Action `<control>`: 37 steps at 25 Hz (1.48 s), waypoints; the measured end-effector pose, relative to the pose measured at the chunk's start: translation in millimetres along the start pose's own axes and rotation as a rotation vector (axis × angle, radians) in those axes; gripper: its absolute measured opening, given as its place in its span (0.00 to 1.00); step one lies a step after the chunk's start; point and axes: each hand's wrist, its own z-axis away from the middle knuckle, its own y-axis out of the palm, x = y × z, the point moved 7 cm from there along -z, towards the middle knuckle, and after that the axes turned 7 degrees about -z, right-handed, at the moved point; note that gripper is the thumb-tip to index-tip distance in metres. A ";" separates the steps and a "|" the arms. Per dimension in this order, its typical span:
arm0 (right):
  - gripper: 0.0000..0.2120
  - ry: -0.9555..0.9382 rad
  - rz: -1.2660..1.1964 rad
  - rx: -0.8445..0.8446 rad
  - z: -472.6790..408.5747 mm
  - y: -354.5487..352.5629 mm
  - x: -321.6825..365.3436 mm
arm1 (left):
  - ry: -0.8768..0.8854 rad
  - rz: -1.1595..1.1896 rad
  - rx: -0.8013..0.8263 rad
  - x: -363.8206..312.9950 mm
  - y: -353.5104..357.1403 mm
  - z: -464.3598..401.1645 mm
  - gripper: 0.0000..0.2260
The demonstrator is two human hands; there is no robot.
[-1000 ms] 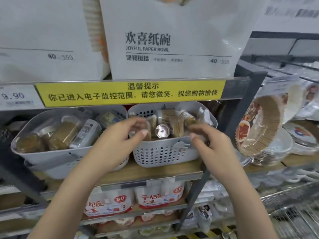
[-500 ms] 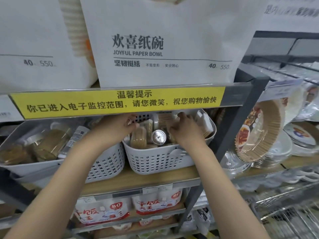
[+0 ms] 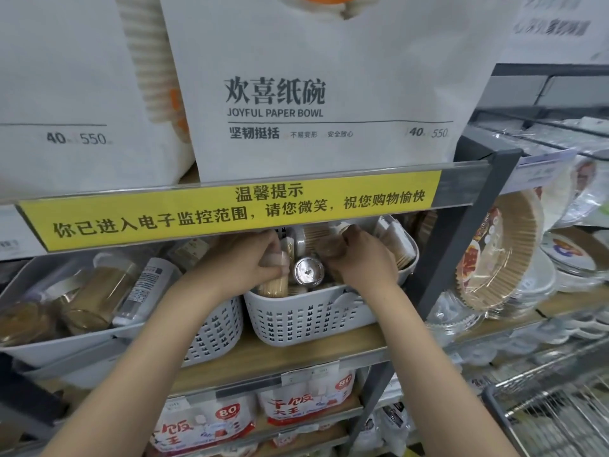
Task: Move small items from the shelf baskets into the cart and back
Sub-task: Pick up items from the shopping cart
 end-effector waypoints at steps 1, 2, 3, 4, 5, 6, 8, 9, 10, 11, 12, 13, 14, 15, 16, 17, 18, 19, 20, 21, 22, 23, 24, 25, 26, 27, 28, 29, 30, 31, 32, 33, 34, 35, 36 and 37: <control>0.15 0.003 -0.004 -0.007 0.7 -0.6 -0.8 | 0.013 0.000 0.022 -2.2 2.3 3.3 0.11; 0.16 0.005 -0.013 -0.019 1.8 -1.8 -1.1 | 0.030 -0.028 0.038 -4.8 4.6 6.4 0.11; 0.16 0.007 -0.028 -0.035 2.9 -3.1 -1.3 | 0.053 -0.064 0.044 -7.2 5.8 8.7 0.10; 0.17 0.012 -0.053 -0.057 4.4 -4.8 -1.3 | 0.078 -0.088 0.039 -10.0 4.8 11.0 0.10; 0.18 0.016 -0.095 -0.081 6.1 -6.8 -1.3 | 0.096 -0.079 0.025 -11.6 2.8 12.8 0.10; 0.20 0.019 -0.161 -0.105 7.9 -8.9 -1.7 | 0.110 -0.034 0.010 -12.0 1.1 13.8 0.10; 0.23 -0.010 -0.366 -0.167 12.8 -15.0 -1.8 | 0.137 0.104 -0.036 -12.1 -2.0 17.1 0.14; 0.23 -0.058 -0.467 -0.205 17.1 -19.9 -0.2 | 0.147 0.170 -0.072 -11.0 -3.3 19.1 0.18; 0.23 -0.126 -0.532 -0.241 23.3 -25.9 3.1 | 0.146 0.232 -0.112 -9.0 -4.9 21.5 0.21; 0.23 -0.192 -0.558 -0.266 30.6 -31.1 6.6 | 0.135 0.284 -0.157 -6.5 -7.0 24.3 0.24; 0.23 -0.249 -0.563 -0.279 39.3 -35.4 10.1 | 0.117 0.321 -0.210 -3.6 -9.8 27.7 0.27; 0.24 -0.290 -0.566 -0.287 49.0 -38.6 12.6 | 0.101 0.348 -0.267 -1.8 -13.2 31.4 0.28; 0.24 -0.319 -0.568 -0.301 60.3 -41.5 14.1 | 0.102 0.374 -0.323 -2.6 -17.1 36.5 0.28; 0.24 -0.342 -0.568 -0.322 72.0 -44.6 15.0 | 0.120 0.409 -0.380 -5.9 -21.5 42.8 0.27; 0.24 -0.358 -0.570 -0.347 84.6 -47.8 14.7 | 0.147 0.456 -0.426 -10.4 -24.4 49.6 0.27; 0.24 -0.364 -0.579 -0.370 97.1 -51.2 13.3 | 0.175 0.503 -0.454 -16.3 -25.6 56.5 0.28; 0.24 -0.356 -0.595 -0.384 108.9 -54.0 10.4 | 0.199 0.543 -0.467 -23.1 -24.9 63.2 0.28; 0.24 -0.334 -0.613 -0.393 121.2 -56.5 5.8 | 0.225 0.576 -0.466 -31.6 -21.4 68.7 0.28; 0.24 -0.305 -0.637 -0.399 133.2 -58.5 0.6 | 0.251 0.608 -0.462 -40.7 -17.1 74.4 0.28; 0.24 -0.268 -0.665 -0.409 145.4 -61.1 -6.6 | 0.285 0.643 -0.458 -51.1 -11.9 79.0 0.27; 0.24 -0.220 -0.693 -0.430 158.3 -63.3 -17.2 | 0.327 0.681 -0.448 -62.6 -5.7 82.3 0.27; 0.24 -0.161 -0.716 -0.454 170.6 -65.3 -30.3 | 0.360 0.720 -0.431 -75.1 1.4 84.1 0.27; 0.24 -0.085 -0.733 -0.482 184.9 -67.4 -47.5 | 0.385 0.761 -0.392 -90.3 11.7 83.9 0.27; 0.24 -0.006 -0.744 -0.514 199.7 -69.3 -65.1 | 0.403 0.799 -0.341 -106.0 22.9 83.5 0.26; 0.24 0.068 -0.744 -0.557 215.0 -72.8 -82.9 | 0.424 0.838 -0.281 -123.6 34.6 82.5 0.26; 0.24 0.142 -0.743 -0.613 230.9 -77.4 -102.2 | 0.450 0.875 -0.211 -142.8 47.3 80.3 0.26; 0.23 0.213 -0.755 -0.674 246.1 -82.3 -121.8 | 0.476 0.907 -0.139 -163.0 59.1 77.5 0.26; 0.22 0.285 -0.771 -0.739 261.7 -87.8 -144.0 | 0.510 0.929 -0.066 -186.9 72.0 72.5 0.26; 0.22 0.345 -0.788 -0.790 275.2 -91.6 -163.6 | 0.543 0.935 -0.010 -208.3 84.3 67.8 0.26; 0.23 0.394 -0.794 -0.826 286.9 -95.3 -182.1 | 0.566 0.931 0.029 -229.4 96.2 61.8 0.26; 0.23 0.439 -0.787 -0.857 297.8 -99.5 -201.3 | 0.580 0.927 0.068 -251.3 109.3 54.7 0.27; 0.23 0.480 -0.775 -0.879 306.4 -103.3 -218.8 | 0.587 0.926 0.112 -272.2 121.9 48.4 0.28; 0.23 0.517 -0.758 -0.896 314.7 -108.4 -237.8 | 0.594 0.930 0.164 -296.1 135.9 42.6 0.28; 0.23 0.554 -0.744 -0.909 320.6 -113.3 -254.9 | 0.600 0.933 0.210 -318.0 147.9 38.3 0.29; 0.23 0.589 -0.731 -0.913 325.0 -117.6 -270.5 | 0.609 0.934 0.253 -338.1 159.0 34.8 0.29; 0.22 0.621 -0.711 -0.912 328.7 -121.6 -286.3 | 0.619 0.935 0.300 -356.5 171.5 31.4 0.29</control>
